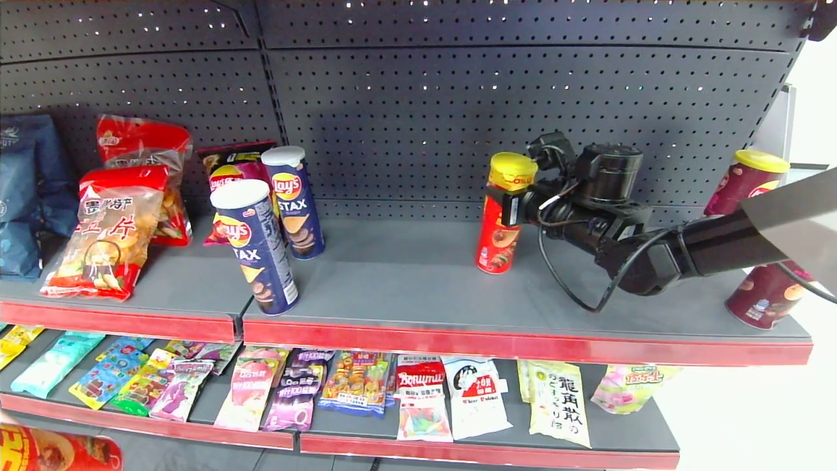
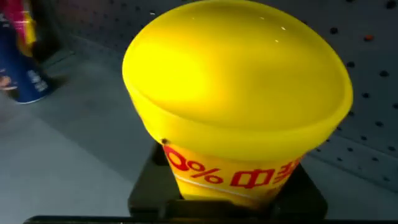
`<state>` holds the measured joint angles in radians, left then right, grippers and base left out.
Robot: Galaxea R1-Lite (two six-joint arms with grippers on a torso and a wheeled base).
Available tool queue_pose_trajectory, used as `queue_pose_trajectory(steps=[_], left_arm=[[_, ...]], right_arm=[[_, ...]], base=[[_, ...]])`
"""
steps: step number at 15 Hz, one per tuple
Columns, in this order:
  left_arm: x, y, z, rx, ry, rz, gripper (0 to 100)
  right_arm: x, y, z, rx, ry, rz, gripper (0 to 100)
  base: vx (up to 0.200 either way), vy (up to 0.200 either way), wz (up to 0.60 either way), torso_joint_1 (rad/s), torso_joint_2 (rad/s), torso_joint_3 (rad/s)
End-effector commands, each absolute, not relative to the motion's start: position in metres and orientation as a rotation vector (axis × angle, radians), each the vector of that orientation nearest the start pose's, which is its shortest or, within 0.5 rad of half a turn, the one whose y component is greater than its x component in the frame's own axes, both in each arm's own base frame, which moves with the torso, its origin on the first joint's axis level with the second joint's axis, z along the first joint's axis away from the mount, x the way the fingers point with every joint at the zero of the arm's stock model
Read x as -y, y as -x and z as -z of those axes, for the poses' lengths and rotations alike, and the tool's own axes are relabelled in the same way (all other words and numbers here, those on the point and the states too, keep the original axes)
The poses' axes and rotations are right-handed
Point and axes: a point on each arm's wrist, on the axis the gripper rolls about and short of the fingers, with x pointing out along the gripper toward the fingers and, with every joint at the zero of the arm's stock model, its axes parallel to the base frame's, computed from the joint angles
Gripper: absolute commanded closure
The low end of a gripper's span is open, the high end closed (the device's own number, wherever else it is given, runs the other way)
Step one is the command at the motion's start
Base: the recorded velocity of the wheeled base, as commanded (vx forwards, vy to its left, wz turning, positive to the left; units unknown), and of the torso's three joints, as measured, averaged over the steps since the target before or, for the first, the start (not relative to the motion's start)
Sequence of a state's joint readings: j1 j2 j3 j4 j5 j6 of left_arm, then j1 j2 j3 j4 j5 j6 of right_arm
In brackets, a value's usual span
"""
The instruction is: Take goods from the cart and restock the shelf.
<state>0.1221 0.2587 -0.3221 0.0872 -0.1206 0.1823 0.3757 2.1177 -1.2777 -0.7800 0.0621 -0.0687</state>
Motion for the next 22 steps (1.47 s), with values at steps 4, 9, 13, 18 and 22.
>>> queue_pose_trajectory(steps=[4, 9, 13, 18, 22], left_arm=[[0.005, 0.017, -0.160, -0.027, -0.179, 0.003, 100], [0.005, 0.015, -0.161, -0.039, -0.178, 0.008, 100], [0.005, 0.016, -0.160, -0.038, -0.178, 0.007, 100], [0.005, 0.015, -0.160, -0.040, -0.177, 0.011, 100], [0.005, 0.015, -0.159, -0.045, -0.177, 0.010, 100]], right_arm=[[-0.176, -0.327, -0.207, -0.104, 0.096, -0.428, 100], [-0.198, -0.285, -0.196, -0.170, 0.044, -0.371, 100], [-0.210, -0.286, -0.183, -0.127, 0.029, -0.352, 100], [-0.199, -0.281, -0.174, -0.156, 0.077, -0.332, 100], [-0.193, -0.278, -0.175, -0.157, 0.079, -0.323, 100]], base=[[0.000, 0.000, 0.00, 0.000, 0.00, 0.000], [0.000, 0.000, 0.00, 0.000, 0.00, 0.000], [0.000, 0.000, 0.00, 0.000, 0.00, 0.000], [0.000, 0.000, 0.00, 0.000, 0.00, 0.000], [0.000, 0.000, 0.00, 0.000, 0.00, 0.000]])
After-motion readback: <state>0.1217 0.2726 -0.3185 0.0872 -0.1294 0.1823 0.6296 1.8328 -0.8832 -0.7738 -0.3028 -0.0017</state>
